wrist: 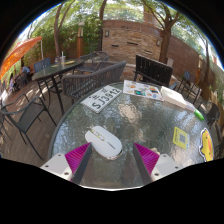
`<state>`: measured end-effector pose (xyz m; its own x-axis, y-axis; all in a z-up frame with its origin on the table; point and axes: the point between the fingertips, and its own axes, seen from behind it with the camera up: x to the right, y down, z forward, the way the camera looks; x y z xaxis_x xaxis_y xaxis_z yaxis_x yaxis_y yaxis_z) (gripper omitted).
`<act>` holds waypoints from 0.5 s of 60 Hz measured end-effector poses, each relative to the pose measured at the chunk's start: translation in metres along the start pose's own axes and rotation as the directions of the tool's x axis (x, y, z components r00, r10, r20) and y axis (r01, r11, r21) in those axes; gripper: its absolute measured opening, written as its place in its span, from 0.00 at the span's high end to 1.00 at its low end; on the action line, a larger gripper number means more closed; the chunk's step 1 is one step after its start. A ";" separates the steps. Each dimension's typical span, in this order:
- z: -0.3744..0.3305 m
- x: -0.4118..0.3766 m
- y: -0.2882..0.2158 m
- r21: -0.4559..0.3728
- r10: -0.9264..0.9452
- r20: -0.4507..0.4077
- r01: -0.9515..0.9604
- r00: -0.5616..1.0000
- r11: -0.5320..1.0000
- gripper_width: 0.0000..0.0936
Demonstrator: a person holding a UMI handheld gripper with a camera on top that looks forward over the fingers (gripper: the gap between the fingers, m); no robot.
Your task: Arrange mouse
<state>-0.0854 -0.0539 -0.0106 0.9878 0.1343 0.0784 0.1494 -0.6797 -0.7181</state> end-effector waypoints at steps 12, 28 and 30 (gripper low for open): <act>0.030 0.006 -0.024 -0.004 0.004 -0.014 -0.004 1.000 1.000 0.10; 0.037 -0.011 -0.024 -0.016 0.055 0.042 -0.054 0.998 0.998 0.49; 0.036 -0.012 -0.024 -0.022 0.058 0.032 -0.057 0.998 0.998 0.52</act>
<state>-0.1025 -0.0133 -0.0191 0.9930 0.1173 0.0146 0.0933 -0.7017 -0.7063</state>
